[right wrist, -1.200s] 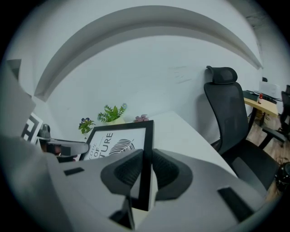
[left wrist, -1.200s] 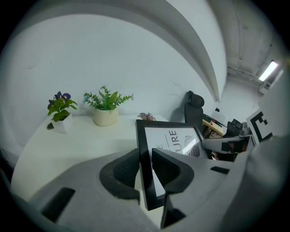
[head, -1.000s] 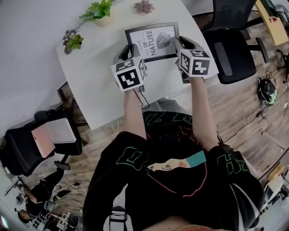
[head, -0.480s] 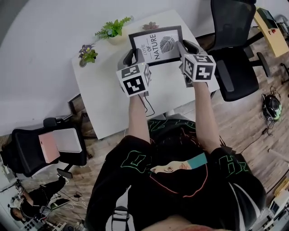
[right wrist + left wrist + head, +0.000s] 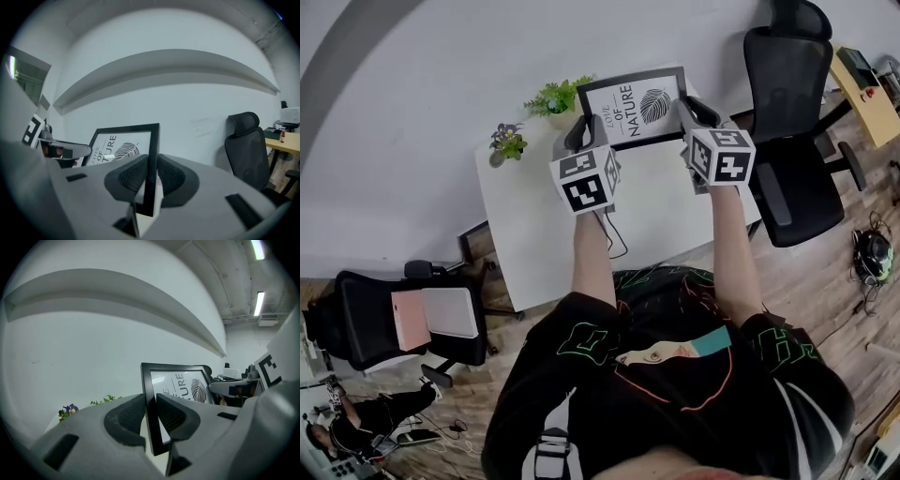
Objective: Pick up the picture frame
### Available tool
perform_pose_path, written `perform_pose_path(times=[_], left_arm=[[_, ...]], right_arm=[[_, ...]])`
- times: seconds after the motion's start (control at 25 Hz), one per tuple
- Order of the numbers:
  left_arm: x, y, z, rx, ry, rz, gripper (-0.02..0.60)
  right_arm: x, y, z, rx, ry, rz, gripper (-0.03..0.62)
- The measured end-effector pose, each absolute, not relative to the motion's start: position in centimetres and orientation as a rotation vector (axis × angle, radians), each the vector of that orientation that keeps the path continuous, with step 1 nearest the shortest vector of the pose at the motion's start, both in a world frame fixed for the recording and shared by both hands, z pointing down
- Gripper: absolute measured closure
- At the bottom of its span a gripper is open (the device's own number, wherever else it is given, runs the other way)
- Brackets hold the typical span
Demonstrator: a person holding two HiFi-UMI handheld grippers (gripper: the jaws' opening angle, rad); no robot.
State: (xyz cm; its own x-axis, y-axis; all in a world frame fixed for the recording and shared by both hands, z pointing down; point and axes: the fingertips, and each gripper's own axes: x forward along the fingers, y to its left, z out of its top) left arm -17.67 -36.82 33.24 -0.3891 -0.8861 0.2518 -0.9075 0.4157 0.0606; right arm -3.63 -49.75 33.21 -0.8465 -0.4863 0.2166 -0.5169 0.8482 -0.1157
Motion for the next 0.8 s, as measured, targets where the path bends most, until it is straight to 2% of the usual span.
perform_pose_path(times=[0.4,0.8], left_arm=[[-17.0,-38.3,28.5,1.646,-2.525,0.074,0.503],[-16.3,-38.6,27.3,1.649,-2.566,0.068,0.503]], right_arm=[[-2.9,-51.3,28.2,0.809,-2.968,0.179,0.523],[-2.4,-51.9,27.1,0.807,-2.998,0.147,0.523]])
